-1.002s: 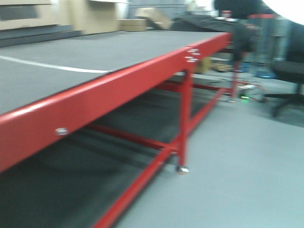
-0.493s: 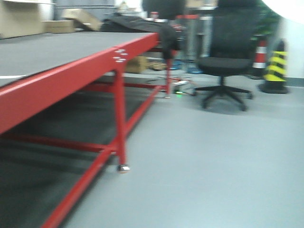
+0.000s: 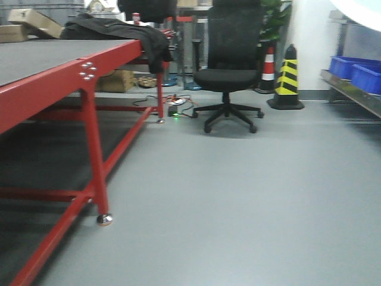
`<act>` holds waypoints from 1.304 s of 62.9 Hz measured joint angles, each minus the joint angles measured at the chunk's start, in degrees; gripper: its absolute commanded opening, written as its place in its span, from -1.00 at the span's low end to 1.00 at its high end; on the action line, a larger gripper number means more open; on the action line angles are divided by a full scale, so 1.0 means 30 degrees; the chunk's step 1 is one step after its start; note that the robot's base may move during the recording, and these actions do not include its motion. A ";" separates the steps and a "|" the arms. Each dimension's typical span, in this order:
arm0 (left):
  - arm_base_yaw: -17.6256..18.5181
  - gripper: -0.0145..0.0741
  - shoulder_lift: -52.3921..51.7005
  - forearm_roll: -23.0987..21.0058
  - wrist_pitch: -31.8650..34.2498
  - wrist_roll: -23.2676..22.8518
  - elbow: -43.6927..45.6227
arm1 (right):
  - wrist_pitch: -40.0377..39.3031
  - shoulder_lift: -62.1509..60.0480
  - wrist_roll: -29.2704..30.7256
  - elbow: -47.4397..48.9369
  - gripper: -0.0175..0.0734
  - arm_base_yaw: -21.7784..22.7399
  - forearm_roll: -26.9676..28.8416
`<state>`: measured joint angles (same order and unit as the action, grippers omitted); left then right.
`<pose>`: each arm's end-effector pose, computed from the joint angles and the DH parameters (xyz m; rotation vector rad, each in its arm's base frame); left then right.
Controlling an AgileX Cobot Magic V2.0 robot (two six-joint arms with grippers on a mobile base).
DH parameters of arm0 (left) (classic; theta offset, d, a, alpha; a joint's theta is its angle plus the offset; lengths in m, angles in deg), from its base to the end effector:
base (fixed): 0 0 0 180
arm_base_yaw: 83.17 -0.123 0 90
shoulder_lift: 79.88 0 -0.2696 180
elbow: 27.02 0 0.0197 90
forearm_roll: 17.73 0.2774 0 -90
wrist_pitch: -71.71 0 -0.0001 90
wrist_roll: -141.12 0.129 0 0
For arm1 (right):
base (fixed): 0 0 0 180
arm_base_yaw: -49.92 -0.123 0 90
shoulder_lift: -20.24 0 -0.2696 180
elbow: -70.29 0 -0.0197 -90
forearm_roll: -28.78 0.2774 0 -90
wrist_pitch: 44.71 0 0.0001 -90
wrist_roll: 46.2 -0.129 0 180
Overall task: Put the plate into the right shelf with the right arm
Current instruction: 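Drive past the red-framed table toward the shelf of blue bins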
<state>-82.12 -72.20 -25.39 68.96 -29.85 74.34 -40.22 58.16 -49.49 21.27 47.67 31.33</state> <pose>0.1373 -0.0034 0.1985 0.0380 1.5537 -0.0004 0.1921 0.0080 0.3199 0.0472 1.5961 0.1125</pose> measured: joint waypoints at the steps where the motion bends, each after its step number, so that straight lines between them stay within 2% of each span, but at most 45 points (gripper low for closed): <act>1: 0.0000 -0.96 0.0000 0.0000 0.0000 0.0000 0.0000 | 0.0000 0.0000 0.0000 0.0000 -0.46 0.0000 0.0000; 82: 0.0000 -0.96 0.0000 0.0000 0.0000 0.0000 0.0000 | 0.0000 0.0000 0.0000 0.0000 -0.46 0.0000 0.0000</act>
<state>-82.12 -72.20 -25.39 68.96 -29.85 74.34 -40.22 58.16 -49.49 21.27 47.67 31.33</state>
